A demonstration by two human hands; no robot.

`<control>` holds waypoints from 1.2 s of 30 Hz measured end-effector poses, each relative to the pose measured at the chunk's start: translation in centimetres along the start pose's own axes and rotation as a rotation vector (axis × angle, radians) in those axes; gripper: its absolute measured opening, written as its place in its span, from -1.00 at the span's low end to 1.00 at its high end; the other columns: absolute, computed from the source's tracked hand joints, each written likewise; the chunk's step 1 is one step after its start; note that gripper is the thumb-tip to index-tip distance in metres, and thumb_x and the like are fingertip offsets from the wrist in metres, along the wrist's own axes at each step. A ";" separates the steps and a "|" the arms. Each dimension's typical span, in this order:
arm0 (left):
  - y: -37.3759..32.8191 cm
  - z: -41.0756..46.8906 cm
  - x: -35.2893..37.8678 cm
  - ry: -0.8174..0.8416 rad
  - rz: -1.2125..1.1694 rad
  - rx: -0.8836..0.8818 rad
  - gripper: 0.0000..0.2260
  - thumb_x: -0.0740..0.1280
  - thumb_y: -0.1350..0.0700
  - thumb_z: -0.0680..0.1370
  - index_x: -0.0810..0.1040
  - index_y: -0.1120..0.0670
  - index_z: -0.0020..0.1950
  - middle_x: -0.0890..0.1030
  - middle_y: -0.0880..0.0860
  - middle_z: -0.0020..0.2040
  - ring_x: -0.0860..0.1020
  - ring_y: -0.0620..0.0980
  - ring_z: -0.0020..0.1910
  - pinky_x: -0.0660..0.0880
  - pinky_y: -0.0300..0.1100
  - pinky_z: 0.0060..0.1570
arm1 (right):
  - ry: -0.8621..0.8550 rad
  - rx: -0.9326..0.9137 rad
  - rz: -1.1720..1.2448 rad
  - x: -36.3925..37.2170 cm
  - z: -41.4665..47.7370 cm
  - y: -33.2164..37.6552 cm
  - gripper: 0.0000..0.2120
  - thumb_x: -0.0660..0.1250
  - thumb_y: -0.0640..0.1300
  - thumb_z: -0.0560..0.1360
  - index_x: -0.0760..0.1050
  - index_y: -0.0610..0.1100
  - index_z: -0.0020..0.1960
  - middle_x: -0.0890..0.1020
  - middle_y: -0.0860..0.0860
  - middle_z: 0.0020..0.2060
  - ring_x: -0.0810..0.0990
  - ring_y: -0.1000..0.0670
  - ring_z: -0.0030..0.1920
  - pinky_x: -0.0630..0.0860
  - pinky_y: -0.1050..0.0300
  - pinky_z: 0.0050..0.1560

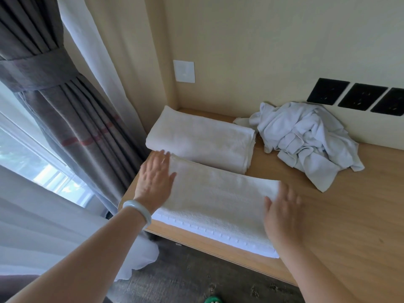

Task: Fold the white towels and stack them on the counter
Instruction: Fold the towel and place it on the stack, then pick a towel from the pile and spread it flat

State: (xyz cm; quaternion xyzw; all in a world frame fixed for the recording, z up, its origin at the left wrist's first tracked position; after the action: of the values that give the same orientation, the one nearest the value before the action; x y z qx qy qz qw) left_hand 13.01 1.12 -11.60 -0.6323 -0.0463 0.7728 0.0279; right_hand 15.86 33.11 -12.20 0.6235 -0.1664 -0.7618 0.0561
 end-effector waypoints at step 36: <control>-34.7 15.0 1.1 0.408 -0.186 0.244 -0.43 0.14 -0.08 0.66 -0.02 -0.01 0.61 -0.15 0.05 0.61 -0.05 0.08 0.59 0.08 0.02 0.50 | 0.336 0.089 0.509 -8.1 19.8 -15.7 -0.41 0.26 0.08 0.57 0.17 -0.08 0.51 0.25 0.00 0.48 0.26 0.01 0.45 0.32 0.16 0.31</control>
State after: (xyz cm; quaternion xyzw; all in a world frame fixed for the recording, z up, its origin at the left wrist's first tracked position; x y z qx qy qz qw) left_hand -2.42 35.16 -6.01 -0.7601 -0.0038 0.6233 0.1837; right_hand 0.38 53.90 -6.44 0.6809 -0.3387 -0.6016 0.2445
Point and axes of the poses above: each hand's wrist, its own z-axis towards the middle knuckle, its own x-axis out of the palm, y = z × x, the point moved 1 cm from there along z, towards the middle knuckle
